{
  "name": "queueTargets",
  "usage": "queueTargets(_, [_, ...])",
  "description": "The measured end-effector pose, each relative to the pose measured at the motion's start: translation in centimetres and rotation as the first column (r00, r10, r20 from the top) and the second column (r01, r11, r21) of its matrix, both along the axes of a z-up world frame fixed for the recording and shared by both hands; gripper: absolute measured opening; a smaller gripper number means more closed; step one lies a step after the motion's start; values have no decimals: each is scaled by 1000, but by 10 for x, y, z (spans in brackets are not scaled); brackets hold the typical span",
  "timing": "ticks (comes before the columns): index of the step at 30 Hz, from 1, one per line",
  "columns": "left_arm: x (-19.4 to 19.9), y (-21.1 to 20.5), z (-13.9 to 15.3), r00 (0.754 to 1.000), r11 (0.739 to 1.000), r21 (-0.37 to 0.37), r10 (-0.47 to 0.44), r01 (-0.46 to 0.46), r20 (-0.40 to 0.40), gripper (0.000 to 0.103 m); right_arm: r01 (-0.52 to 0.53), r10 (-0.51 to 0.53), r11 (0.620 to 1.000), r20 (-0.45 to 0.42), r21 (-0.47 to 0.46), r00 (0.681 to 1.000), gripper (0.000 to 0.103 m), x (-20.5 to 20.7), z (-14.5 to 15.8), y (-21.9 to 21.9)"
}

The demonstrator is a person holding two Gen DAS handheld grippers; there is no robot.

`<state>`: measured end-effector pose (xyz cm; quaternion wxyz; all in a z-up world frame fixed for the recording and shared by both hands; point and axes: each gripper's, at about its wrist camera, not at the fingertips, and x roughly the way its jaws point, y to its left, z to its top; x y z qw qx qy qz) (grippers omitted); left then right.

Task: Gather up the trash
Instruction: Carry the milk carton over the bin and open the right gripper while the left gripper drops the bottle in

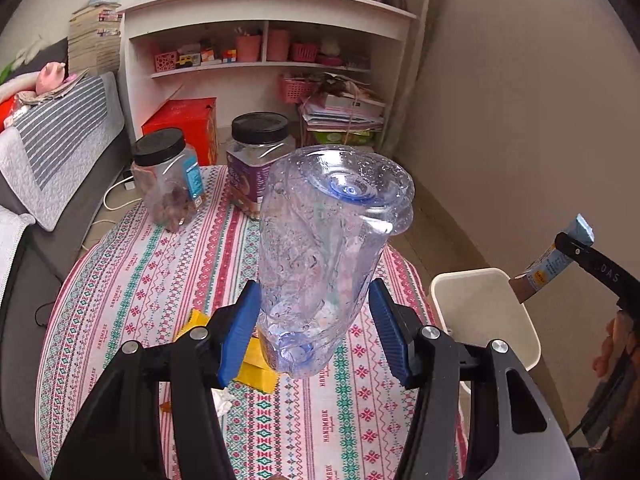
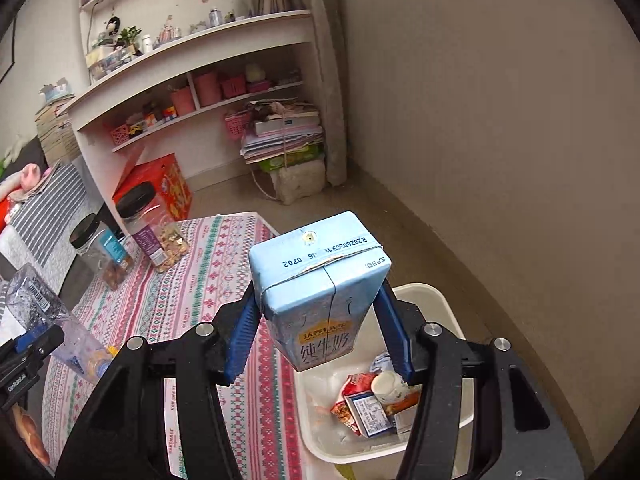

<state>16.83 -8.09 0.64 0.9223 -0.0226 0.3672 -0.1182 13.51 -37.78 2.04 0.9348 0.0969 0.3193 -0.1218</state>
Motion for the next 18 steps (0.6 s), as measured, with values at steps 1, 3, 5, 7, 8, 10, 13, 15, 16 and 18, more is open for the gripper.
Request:
queueTargets(1, [0,-6,0,1000,1000,-4,-10,10,-3,56,19,-19,1000,-1,-3,1000,57,-2,0,-7])
queueTargets(3, [1,-20,-1,999,999,-21,-30,30,-19,56,56,-56,998,1,-13,998,66,-8,1,-20])
queueTargets(5, [3,-35,-2,998,997,-55,-51,48,-46,56,88,-88,996,6,-22,996,67,-14,3,-31])
queueTargets(7, [6,-53,-3,995,994,-82,-77,72,-65,56,115,-115,993,6,-15,993,70,-19,6,-44])
queueTargets(8, [6,-63,-3,994,993,-86,-90,84,-69,56,124,-124,992,-1,-6,992,72,-21,6,-50])
queueTargets(10, [8,-84,-4,991,990,-95,-111,104,-74,56,146,-146,989,-9,13,989,73,-26,6,-62])
queueTargets(13, [12,-115,-5,984,981,-136,-150,136,-98,56,181,-181,983,-17,38,983,75,-33,6,-79])
queueTargets(15, [13,-137,-4,979,977,-139,-177,162,-101,56,202,-202,977,-16,64,979,75,-39,6,-90])
queueTargets(16, [13,-147,-4,977,975,-135,-190,176,-99,56,212,-212,974,-14,75,977,76,-42,7,-95])
queueTargets(18, [12,-166,-3,971,970,-137,-215,200,-102,56,233,-232,969,-14,80,973,77,-47,7,-105])
